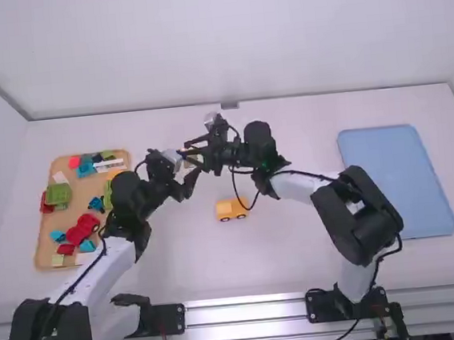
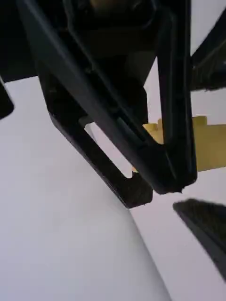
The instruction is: Assemble lego blocks to make yellow taxi
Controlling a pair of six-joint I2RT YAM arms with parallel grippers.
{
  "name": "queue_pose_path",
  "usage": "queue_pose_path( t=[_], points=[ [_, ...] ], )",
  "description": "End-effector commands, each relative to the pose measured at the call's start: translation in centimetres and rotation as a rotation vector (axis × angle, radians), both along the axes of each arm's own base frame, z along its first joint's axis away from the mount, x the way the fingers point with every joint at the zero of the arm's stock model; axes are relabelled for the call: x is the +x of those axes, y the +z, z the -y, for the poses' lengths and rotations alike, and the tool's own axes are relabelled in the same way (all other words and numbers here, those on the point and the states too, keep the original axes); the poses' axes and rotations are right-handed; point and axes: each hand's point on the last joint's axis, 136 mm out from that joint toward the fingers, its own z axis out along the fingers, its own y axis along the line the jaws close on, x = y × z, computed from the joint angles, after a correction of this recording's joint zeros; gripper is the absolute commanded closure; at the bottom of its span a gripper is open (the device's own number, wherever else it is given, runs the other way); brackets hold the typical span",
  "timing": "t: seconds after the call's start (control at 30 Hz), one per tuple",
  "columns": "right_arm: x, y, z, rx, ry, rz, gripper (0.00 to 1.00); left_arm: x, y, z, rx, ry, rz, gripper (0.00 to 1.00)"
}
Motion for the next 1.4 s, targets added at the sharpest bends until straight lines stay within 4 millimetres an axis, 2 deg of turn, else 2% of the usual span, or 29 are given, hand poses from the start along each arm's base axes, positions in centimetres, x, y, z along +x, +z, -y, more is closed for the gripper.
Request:
queue_pose_path(
  t=[0.0, 0.1, 0.2, 0.3, 0.5, 0.6, 0.73, 0.8, 0.83, 0.87, 0.93, 1.0, 1.07, 1.1, 1.13, 1.2, 1.23, 1.3, 1.37],
  points=[
    [0.4, 2.3, 0.6, 0.024, -0.01, 0.052, 0.7, -0.4, 0.2, 0.8, -0.018, -0.039, -0.004, 0.01],
    [1.2, 2.5, 2.0, 0.025, -0.014, 0.052, 0.83, 0.3, -0.1, -0.4, -0.093, 0.043, -0.071, 0.01],
    [1.4, 2.7, 3.0, 0.025, 0.003, 0.057, 0.84, 0.3, -0.5, -0.5, -0.089, 0.046, -0.09, 0.01],
    [2.5, 2.3, 4.4, 0.01, -0.024, 0.041, 0.87, 0.2, -1.1, -0.6, -0.079, 0.055, -0.109, 0.01],
    [4.0, 1.4, 7.4, -0.141, -0.175, 0.039, 0.88, 0.5, -2.3, -1.5, -0.061, 0.109, -0.156, 0.01],
    [3.9, 1.3, 8.5, -0.255, -0.277, 0.059, 0.88, 0.6, -2.5, -1.8, -0.057, 0.131, -0.162, 0.01],
    [2.0, 0.8, 11.4, -0.476, -0.402, 0.059, 0.91, 0.6, -2.4, -1.6, -0.057, 0.126, -0.159, 0.01],
    [0.6, -0.6, 13.9, -0.619, -0.477, -0.001, 0.94, 0.6, -2.4, -1.6, -0.057, 0.127, -0.158, 0.01],
    [0.4, -0.9, 14.3, -0.638, -0.487, -0.013, 0.94, 0.6, -2.4, -1.6, -0.057, 0.127, -0.158, 0.01],
    [-0.5, -2.0, 15.9, -0.719, -0.522, -0.063, 0.95, 0.6, -2.3, -1.6, -0.058, 0.125, -0.155, 0.01],
    [-1.9, -3.8, 17.4, -0.809, -0.521, -0.138, 0.96, 0.6, -2.3, -1.6, -0.058, 0.126, -0.151, 0.01],
    [-2.5, -4.8, 17.9, -0.841, -0.502, -0.171, 0.96, 0.6, -2.2, -1.6, -0.059, 0.126, -0.15, 0.01],
    [-3.1, -7.1, 18.5, -0.917, -0.454, -0.214, 0.97, 0.6, -2.3, -1.6, -0.059, 0.125, -0.152, 0.01],
    [-3.1, -7.1, 18.5, -0.917, -0.454, -0.214, 0.97, 0.6, -2.3, -1.6, -0.059, 0.125, -0.152, 0.01],
    [-3.3, -8.8, 18.6, -0.98, -0.396, -0.195, 0.98, 0.6, -2.4, -1.6, -0.058, 0.122, -0.156, 0.01],
    [-3.5, -11.0, 18.4, -1.057, -0.304, -0.147, 1.0, 0.5, -2.5, -1.5, -0.059, 0.118, -0.161, 0.01],
    [-3.5, -11.0, 18.4, -1.057, -0.304, -0.147, 1.0, 0.5, -2.5, -1.5, -0.059, 0.118, -0.161, 0.01],
    [-4.2, -13.3, 18.3, -1.152, -0.18, -0.13, 1.0, 0.4, -2.8, -1.5, -0.059, 0.117, -0.177, 0.01],
    [-4.4, -14.0, 18.3, -1.186, -0.135, -0.141, 1.0, 0.3, -2.9, -1.5, -0.058, 0.117, -0.183, 0.01]
  ],
)
